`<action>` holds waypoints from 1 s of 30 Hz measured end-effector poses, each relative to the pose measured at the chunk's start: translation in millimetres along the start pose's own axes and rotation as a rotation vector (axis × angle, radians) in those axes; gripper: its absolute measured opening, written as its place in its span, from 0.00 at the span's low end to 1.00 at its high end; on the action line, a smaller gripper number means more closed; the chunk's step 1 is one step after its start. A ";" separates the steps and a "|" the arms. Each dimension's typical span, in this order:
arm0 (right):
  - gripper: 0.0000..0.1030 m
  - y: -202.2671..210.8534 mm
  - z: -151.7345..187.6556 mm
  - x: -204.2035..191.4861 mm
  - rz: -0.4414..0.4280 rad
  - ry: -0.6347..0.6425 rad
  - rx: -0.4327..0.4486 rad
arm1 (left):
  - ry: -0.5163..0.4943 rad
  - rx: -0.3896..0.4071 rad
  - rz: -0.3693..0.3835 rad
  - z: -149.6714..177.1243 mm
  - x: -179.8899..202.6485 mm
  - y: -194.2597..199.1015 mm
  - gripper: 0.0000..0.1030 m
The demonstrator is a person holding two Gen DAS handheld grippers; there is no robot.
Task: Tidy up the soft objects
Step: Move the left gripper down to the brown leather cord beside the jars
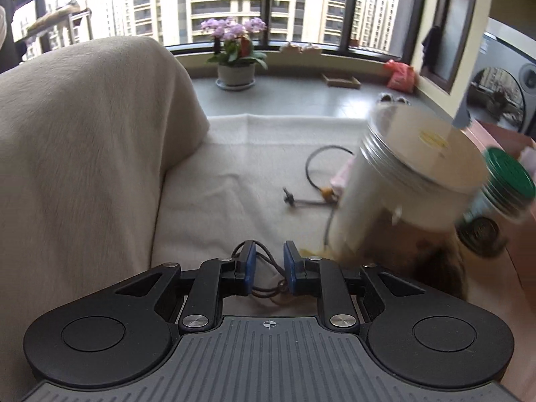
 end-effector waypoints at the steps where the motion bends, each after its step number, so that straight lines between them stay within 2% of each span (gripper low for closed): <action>1: 0.53 -1.4 -2.4 -3.8 -0.008 0.002 0.002 | -0.017 -0.007 0.003 5.3 1.1 5.4 0.21; 3: 0.53 -3.2 -6.8 -11.8 -0.026 0.009 0.011 | -0.047 -0.013 0.003 12.4 1.9 17.4 0.21; 7: 0.53 -5.9 -14.0 -27.3 -0.063 0.033 0.029 | -0.057 -0.016 0.060 12.7 2.7 44.7 0.22; 9: 0.53 -5.5 -15.4 -32.6 -0.076 0.045 0.037 | 0.000 -0.022 0.075 10.8 -2.6 54.5 0.22; 12: 0.53 -3.9 -14.8 -34.7 -0.086 0.055 0.051 | 0.130 -0.033 0.051 7.5 -13.1 64.1 0.21; 15: 0.53 -5.2 -12.8 -32.1 -0.094 0.045 0.060 | 0.246 -0.099 0.050 7.8 -14.6 53.4 0.21; 17: 0.53 -6.7 -12.9 -27.9 -0.094 0.031 0.065 | 0.272 -0.124 0.035 11.3 -9.2 42.7 0.21; 20: 0.53 -7.2 -13.0 -23.7 -0.093 0.013 0.075 | 0.279 -0.122 0.022 15.0 0.6 27.1 0.23; 25: 0.54 -2.8 -5.0 -19.2 -0.074 0.025 0.069 | 0.166 -0.085 -0.026 13.4 23.3 19.4 0.25; 30: 0.55 -5.6 0.9 -16.1 -0.067 0.014 0.050 | 0.153 -0.077 -0.033 9.7 33.3 16.0 0.25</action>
Point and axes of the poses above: each gripper's, at about its wrist camera, not at the fingertips, and y roughly against the way its jaws point, x to its right, z to its underside, the point moved 3 cm from there along -y, roughly the way its jaws point, and after that the axes turned 10 degrees about y, right-handed, at the moved point
